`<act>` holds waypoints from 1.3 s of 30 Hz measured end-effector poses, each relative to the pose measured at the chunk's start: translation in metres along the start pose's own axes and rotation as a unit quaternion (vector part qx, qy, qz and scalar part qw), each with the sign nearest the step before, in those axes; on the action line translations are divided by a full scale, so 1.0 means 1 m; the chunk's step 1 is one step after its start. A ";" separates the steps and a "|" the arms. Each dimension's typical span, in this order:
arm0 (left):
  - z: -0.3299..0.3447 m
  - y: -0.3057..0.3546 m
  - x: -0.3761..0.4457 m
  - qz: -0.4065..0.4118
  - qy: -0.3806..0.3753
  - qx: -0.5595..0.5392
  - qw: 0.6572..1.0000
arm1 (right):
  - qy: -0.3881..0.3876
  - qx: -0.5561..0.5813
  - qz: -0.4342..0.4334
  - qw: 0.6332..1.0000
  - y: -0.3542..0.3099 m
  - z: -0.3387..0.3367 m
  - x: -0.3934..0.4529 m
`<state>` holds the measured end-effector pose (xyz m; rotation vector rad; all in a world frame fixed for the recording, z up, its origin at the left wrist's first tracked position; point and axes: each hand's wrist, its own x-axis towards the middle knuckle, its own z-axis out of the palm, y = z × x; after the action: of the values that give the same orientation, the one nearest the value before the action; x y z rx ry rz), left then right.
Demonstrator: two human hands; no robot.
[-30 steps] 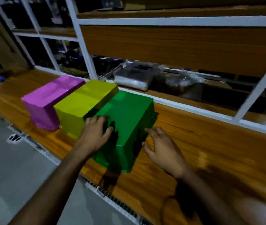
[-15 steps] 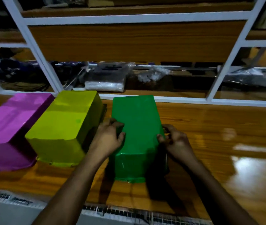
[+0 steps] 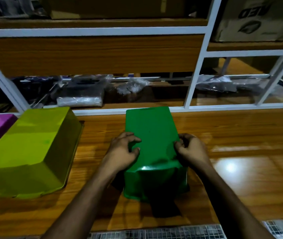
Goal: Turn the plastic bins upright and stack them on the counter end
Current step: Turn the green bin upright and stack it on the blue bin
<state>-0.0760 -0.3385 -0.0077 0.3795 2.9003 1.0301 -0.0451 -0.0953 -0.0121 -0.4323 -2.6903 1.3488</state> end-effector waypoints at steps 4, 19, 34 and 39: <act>-0.006 0.012 0.003 -0.015 -0.009 -0.007 1.000 | 0.039 -0.078 -0.076 0.993 -0.028 -0.010 0.001; -0.038 0.061 0.017 -0.097 -0.011 -0.034 0.995 | -0.059 -0.004 -0.225 0.973 -0.066 -0.004 0.010; -0.028 0.025 0.014 -0.036 0.040 -0.228 0.972 | -0.061 0.349 -0.004 0.935 -0.048 -0.014 0.027; -0.019 0.019 0.014 -0.061 0.011 -0.185 0.981 | -0.069 0.365 0.009 0.928 -0.052 -0.010 0.029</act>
<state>-0.0877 -0.3328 0.0192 0.1678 2.6245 1.5174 -0.0812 -0.1080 0.0343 -0.2784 -2.0320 2.2892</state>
